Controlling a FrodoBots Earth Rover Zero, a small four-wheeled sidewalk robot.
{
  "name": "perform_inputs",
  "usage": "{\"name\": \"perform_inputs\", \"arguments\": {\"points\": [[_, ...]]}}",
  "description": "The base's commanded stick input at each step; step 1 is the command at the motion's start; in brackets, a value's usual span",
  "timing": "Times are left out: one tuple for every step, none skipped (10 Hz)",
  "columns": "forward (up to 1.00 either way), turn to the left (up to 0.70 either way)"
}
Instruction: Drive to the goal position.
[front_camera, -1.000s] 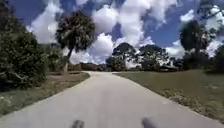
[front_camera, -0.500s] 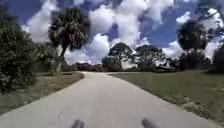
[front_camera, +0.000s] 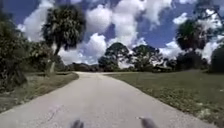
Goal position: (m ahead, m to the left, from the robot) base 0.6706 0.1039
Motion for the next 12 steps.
{"name": "perform_inputs", "arguments": {"points": [[0.85, 0.0], [0.85, 0.0], [0.85, 0.0], [0.85, 0.0], [0.85, 0.0], [0.85, 0.0], [0.85, 0.0], [0.85, 0.0], [0.85, 0.0], [0.85, 0.0], [0.85, 0.0], [0.85, 0.0]]}}
